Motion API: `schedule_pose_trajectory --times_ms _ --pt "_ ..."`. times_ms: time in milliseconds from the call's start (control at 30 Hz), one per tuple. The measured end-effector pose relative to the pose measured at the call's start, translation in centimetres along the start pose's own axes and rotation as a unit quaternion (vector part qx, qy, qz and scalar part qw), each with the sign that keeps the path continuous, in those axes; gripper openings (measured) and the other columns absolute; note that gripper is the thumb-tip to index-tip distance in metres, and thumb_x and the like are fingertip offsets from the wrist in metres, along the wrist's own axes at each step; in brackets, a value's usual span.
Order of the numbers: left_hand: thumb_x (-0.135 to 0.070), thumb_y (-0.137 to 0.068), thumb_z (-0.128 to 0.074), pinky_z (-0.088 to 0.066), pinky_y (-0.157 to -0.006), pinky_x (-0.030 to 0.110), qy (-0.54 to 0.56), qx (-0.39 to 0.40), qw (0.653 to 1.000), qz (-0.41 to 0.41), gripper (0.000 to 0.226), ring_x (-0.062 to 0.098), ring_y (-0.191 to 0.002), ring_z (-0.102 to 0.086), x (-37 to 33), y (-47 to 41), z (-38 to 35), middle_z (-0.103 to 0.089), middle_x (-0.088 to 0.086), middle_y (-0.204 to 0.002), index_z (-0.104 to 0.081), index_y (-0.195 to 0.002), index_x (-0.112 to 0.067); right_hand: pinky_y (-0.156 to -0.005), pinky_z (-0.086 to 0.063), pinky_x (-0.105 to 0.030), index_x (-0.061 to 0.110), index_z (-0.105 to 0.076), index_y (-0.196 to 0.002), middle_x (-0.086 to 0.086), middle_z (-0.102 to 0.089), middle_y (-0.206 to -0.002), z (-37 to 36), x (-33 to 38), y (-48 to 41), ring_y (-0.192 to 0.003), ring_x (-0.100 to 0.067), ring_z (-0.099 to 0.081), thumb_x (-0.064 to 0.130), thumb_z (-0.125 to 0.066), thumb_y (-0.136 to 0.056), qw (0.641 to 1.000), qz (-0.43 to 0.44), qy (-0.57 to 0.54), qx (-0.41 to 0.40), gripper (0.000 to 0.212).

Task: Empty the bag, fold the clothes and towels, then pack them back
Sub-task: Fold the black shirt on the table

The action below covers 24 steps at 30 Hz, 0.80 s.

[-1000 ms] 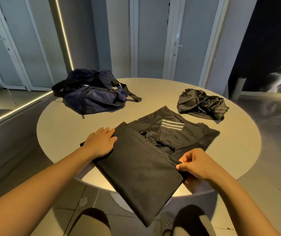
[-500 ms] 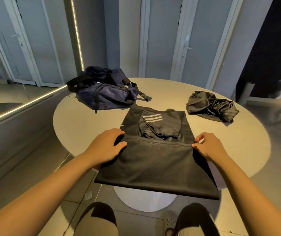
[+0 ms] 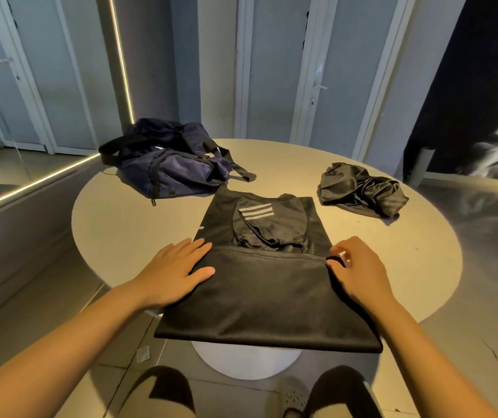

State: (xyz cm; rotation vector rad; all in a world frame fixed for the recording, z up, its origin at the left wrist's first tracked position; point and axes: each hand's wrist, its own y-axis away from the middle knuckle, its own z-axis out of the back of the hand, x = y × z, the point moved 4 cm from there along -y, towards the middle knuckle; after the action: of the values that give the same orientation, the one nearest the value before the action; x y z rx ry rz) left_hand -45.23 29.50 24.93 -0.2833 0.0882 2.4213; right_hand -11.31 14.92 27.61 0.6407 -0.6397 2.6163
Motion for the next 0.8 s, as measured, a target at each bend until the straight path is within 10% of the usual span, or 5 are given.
schedule_pose_trajectory --times_ms 300,400,600,800 --pt "-0.101 -0.068 -0.020 -0.033 -0.116 0.039 0.038 -0.068 0.996 0.030 0.113 0.018 -0.139 -0.044 -0.3 1.3 1.3 -0.047 -0.006 -0.154 -0.037 -0.155 -0.032 -0.081 -0.041 -0.030 0.026 -0.068 -0.105 0.004 -0.063 -0.107 0.6 -1.5 0.9 -0.100 -0.018 -0.057 0.035 -0.058 -0.098 0.998 0.013 0.039 0.037 0.015" --pt "-0.081 -0.087 -0.045 -0.038 -0.112 0.036 0.071 -0.099 0.992 0.022 0.081 0.017 -0.136 -0.048 -0.8 -0.1 2.5 -0.052 -0.004 -0.150 -0.047 -0.149 -0.029 -0.086 -0.042 -0.030 0.019 -0.068 -0.115 0.001 -0.063 -0.118 0.6 -0.4 -1.1 -0.108 -0.020 -0.058 0.033 -0.057 -0.100 0.998 0.044 0.037 0.039 0.023" --pt "-0.055 -0.105 -0.039 -0.019 -0.124 0.037 0.057 -0.049 0.997 0.014 0.069 0.020 -0.155 -0.021 -1.7 -7.5 3.5 -0.020 0.002 -0.169 -0.023 -0.162 -0.020 -0.116 -0.034 -0.042 0.015 -0.043 -0.150 -0.005 -0.039 -0.159 -2.9 2.7 -6.2 -0.145 -0.026 -0.038 0.037 -0.039 -0.108 0.985 0.065 0.044 0.152 0.048" --pt "-0.065 -0.103 -0.021 -0.009 -0.128 0.042 -0.029 0.032 0.998 0.050 0.080 0.022 -0.158 -0.009 0.5 -10.7 1.6 -0.005 0.006 -0.172 -0.007 -0.164 -0.016 -0.113 -0.035 -0.042 0.010 -0.049 -0.141 -0.011 -0.048 -0.149 -4.6 0.9 -6.8 -0.136 -0.031 -0.046 0.046 -0.030 -0.109 0.978 0.044 0.112 0.169 0.052"
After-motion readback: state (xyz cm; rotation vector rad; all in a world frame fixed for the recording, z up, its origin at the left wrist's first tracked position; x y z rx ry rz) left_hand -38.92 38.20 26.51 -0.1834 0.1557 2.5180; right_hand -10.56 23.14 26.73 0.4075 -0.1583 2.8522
